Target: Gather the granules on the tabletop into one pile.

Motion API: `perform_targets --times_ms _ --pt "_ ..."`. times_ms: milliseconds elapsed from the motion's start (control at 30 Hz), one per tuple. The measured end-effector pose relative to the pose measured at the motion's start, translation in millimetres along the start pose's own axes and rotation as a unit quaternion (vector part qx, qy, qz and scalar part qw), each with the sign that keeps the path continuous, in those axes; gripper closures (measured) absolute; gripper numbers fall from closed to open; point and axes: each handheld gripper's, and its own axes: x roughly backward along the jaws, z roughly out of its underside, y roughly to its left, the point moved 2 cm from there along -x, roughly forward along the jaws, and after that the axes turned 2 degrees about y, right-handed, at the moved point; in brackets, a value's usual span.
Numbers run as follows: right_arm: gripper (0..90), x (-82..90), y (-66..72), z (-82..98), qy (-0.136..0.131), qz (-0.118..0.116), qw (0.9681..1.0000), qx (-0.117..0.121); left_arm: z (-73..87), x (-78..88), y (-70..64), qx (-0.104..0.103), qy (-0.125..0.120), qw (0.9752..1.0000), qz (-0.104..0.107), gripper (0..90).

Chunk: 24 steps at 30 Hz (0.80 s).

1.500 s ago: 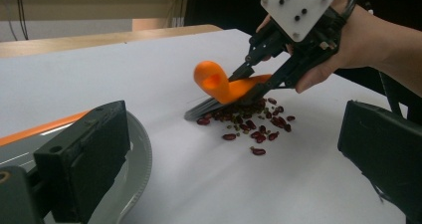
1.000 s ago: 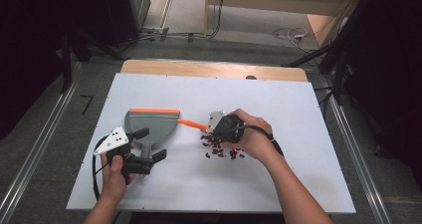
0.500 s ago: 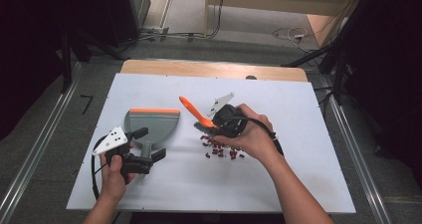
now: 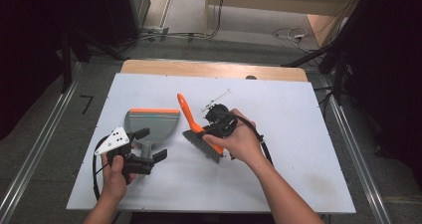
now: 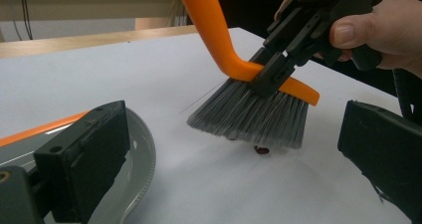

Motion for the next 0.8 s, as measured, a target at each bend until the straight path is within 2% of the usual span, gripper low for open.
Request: perform_targets --times_ms 100,133,200,267,300,333,367,433,533,633,800 --pt "69.2 -8.7 -1.0 -1.1 0.001 -0.027 0.9995 -0.018 0.0 0.0 0.1 0.0 0.0 1.0 -0.001 0.5" --pt "69.2 -12.0 -1.0 -1.5 0.002 -0.027 0.9993 -0.025 -0.1 0.0 0.2 0.001 0.0 1.0 -0.001 0.5" --pt "69.2 -21.2 -7.9 -2.2 -0.001 -0.007 0.9989 -0.047 -0.1 0.0 0.0 0.001 0.0 1.0 -0.001 0.5" --pt "69.1 -23.4 -11.7 -2.4 -0.001 -0.002 0.9984 -0.056 -0.2 0.2 0.0 0.0 -0.001 1.0 -0.001 0.5" --pt "69.2 -26.8 -19.7 -2.5 -0.005 0.009 0.9962 -0.087 -0.2 0.3 0.1 0.001 -0.001 1.0 -0.002 0.5" --pt "69.1 -27.7 -23.5 -2.1 -0.004 0.013 0.9952 -0.097 -0.2 0.3 0.2 0.001 -0.001 1.0 -0.001 0.5" --pt "69.1 -27.7 -23.5 -2.1 -0.004 0.013 0.9952 -0.097 -0.1 0.3 0.4 0.0 0.0 1.0 -0.002 0.5" --pt "68.9 -28.8 -30.7 -0.4 -0.005 0.018 0.9928 -0.119 0.1 0.2 0.7 0.001 0.001 1.0 -0.002 0.5" --pt "68.7 -29.6 -41.3 4.1 -0.005 0.012 0.991 -0.134 0.0 0.1 0.5 0.001 0.0 1.0 -0.002 0.5" --pt "68.5 -28.9 -48.8 8.4 0.0 0.014 0.9874 -0.158 0.0 0.4 0.4 0.001 0.001 1.0 -0.002 0.5" --pt "68.2 -26.3 -57.8 16.3 -0.004 0.012 0.9834 -0.181 0.0 0.5 0.5 0.002 0.0 1.0 -0.001 0.5"
